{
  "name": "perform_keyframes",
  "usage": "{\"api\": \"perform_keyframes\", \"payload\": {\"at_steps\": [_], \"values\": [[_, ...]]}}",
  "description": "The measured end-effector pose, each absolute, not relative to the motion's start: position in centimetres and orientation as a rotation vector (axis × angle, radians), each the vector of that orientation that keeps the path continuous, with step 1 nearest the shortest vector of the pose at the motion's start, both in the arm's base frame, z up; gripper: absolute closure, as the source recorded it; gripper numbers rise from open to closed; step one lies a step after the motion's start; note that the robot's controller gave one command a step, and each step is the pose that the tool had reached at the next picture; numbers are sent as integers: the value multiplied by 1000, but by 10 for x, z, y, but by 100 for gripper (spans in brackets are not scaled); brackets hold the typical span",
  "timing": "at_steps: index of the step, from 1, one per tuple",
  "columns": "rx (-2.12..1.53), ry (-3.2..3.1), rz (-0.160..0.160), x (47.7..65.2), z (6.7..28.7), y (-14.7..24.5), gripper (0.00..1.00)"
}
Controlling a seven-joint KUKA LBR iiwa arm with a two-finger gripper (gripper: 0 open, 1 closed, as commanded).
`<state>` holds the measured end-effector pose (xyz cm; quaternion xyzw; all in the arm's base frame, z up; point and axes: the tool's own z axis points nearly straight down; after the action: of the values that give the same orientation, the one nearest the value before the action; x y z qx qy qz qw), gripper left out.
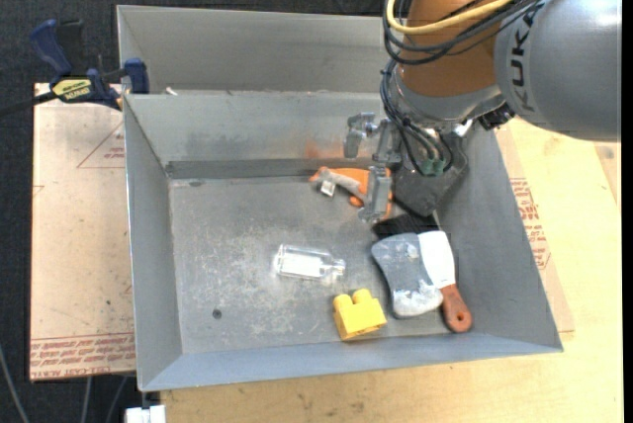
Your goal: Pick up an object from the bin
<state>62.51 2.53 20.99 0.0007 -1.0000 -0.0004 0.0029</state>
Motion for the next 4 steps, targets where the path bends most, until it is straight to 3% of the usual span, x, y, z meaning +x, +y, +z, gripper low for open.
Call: {"api": "perform_keyframes", "payload": {"at_steps": [1, 2, 3, 4], "values": [[1, -3144, -2, 626, 215, 25, 0], [-119, -3143, -3, 633, 151, -3, 0], [-270, -3142, -9, 637, 72, -46, 0], [-296, -3150, -14, 626, 75, -59, 0]]}}
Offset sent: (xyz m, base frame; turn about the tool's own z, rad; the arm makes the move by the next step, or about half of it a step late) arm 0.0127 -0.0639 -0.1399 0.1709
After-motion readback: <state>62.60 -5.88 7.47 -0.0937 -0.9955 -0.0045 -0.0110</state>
